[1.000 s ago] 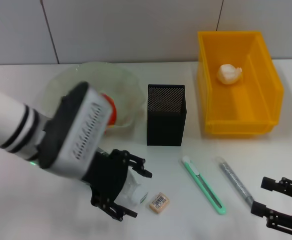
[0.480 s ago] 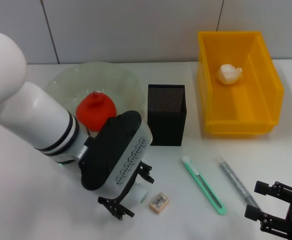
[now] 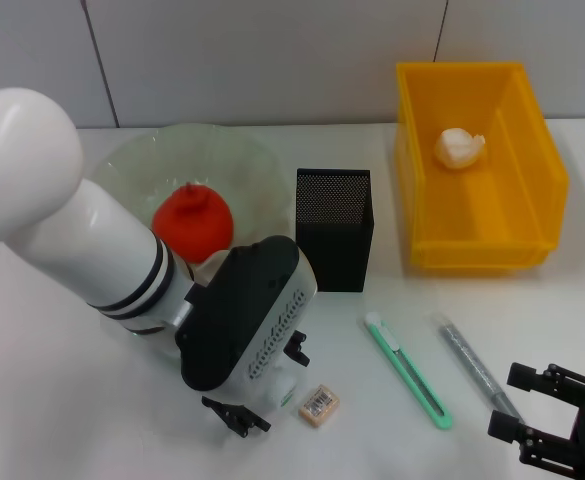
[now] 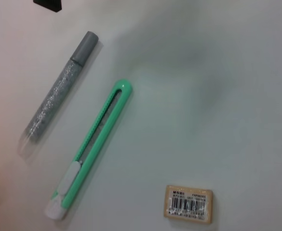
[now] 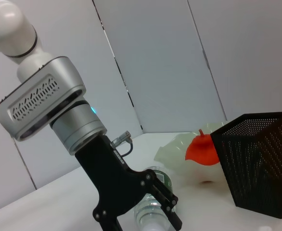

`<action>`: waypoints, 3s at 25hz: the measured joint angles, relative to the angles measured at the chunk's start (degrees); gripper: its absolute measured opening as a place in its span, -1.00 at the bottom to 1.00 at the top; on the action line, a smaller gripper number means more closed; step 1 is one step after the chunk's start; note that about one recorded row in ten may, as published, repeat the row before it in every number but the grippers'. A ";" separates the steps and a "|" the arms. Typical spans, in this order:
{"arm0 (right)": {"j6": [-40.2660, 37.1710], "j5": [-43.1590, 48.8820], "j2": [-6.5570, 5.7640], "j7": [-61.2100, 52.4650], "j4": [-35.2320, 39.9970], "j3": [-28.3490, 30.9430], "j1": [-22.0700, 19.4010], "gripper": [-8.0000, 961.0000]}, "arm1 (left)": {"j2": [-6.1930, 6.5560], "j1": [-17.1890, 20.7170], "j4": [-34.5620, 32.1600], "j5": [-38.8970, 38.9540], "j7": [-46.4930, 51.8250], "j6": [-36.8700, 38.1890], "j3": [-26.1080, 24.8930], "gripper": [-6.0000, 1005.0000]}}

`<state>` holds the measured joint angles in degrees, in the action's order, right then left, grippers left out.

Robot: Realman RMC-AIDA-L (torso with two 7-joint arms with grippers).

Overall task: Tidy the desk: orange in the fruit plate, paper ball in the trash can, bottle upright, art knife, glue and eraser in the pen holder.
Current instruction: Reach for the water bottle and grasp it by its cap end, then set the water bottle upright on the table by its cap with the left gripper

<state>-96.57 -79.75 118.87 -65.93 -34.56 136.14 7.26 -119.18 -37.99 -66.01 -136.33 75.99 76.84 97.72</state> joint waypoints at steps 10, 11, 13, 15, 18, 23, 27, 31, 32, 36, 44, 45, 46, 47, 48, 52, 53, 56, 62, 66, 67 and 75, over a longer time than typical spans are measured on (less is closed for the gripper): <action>0.57 0.00 -0.06 0.02 0.91 0.21 0.08 0.53 | 0.01 -0.84 -0.22 -2.80 3.29 -2.13 3.90 0.50; 0.57 0.00 -0.06 0.02 0.91 0.21 0.08 0.53 | 0.01 -0.84 -0.22 -2.80 3.29 -2.13 3.90 0.40; 0.59 -0.01 -0.12 0.02 1.08 0.26 0.16 0.53 | 0.01 -0.95 -0.75 -2.98 4.01 -1.89 4.02 0.21; 0.60 -0.03 -0.20 0.02 1.16 0.15 0.21 0.53 | 0.01 -0.83 -2.51 -2.81 4.94 -0.04 3.74 0.01; 0.62 -0.05 -0.23 0.03 1.16 0.11 0.22 0.53 | 0.00 -0.54 -4.22 -2.23 5.34 2.17 2.78 -0.05; 0.70 -0.06 -0.22 0.10 1.16 0.13 0.48 0.53 | 0.18 -0.14 -7.77 1.32 5.62 9.80 -3.18 -0.13; 0.70 -0.06 -0.22 0.11 1.38 0.08 1.04 0.53 | 0.32 1.06 -10.31 3.35 5.74 14.64 -9.89 -0.13; 0.70 -0.07 -0.16 0.31 1.43 0.09 1.51 0.53 | 0.56 2.13 -10.87 6.44 5.53 19.08 -17.97 -0.13; 0.70 -0.06 -0.15 0.43 1.42 0.14 1.57 0.53 | 0.59 2.41 -10.89 6.91 5.56 20.05 -20.52 -0.13; 0.70 -0.07 -0.14 0.62 1.46 0.44 2.13 0.53 | 0.57 3.71 -10.97 8.02 5.77 21.87 -27.18 -0.13; 0.68 -0.06 -0.37 0.63 1.56 0.17 4.43 0.53 | 0.73 6.95 -10.43 12.66 7.82 23.57 -39.79 -0.13; 0.68 -0.06 -0.39 0.64 1.60 0.13 4.84 0.53 | 0.70 8.01 -10.30 13.67 9.29 23.62 -41.49 -0.13; 0.68 -0.06 -0.39 0.64 1.60 0.13 4.84 0.53 | 0.70 8.01 -10.30 13.67 9.29 23.62 -41.49 -0.13; 0.68 -0.06 -0.40 0.63 1.62 0.10 5.03 0.53 | 0.70 8.39 -10.29 14.02 10.33 23.63 -41.80 -0.13; 0.68 -0.06 -0.40 0.64 1.62 0.10 5.23 0.53 | 0.70 8.95 -10.30 14.52 12.19 23.50 -42.74 -0.13; 0.68 -0.04 -0.40 0.64 1.62 0.06 5.86 0.53 | 0.59 10.18 -9.23 16.88 14.56 23.16 -46.27 -0.13; 0.68 0.04 -0.40 0.63 1.62 0.03 6.01 0.53 | 0.59 10.18 -9.23 16.88 14.56 23.16 -46.27 -0.13; 0.68 0.43 -0.40 0.62 1.59 0.04 6.37 0.53 | 0.73 12.35 -8.30 20.63 14.89 21.91 -46.98 -0.13; 0.61 0.74 -0.47 0.34 1.54 0.08 7.07 0.53 | 0.57 14.49 -6.02 23.40 14.12 19.21 -48.21 -0.13; 0.68 0.74 -0.49 0.29 1.55 0.05 7.50 0.53 | 0.57 15.36 -4.24 25.30 12.87 17.76 -48.05 -0.13; 0.69 0.77 -0.49 0.28 1.56 0.03 7.62 0.53 | 0.53 15.48 -3.75 25.66 12.50 17.53 -47.91 -0.13; 0.89 1.24 -0.49 0.16 1.60 0.00 8.35 0.53 | 0.33 15.04 1.17 27.21 8.93 14.69 -47.16 -0.13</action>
<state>-95.68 -78.51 118.39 -65.77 -32.96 136.14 15.61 -118.85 -22.95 -64.84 -109.12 84.93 91.54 50.55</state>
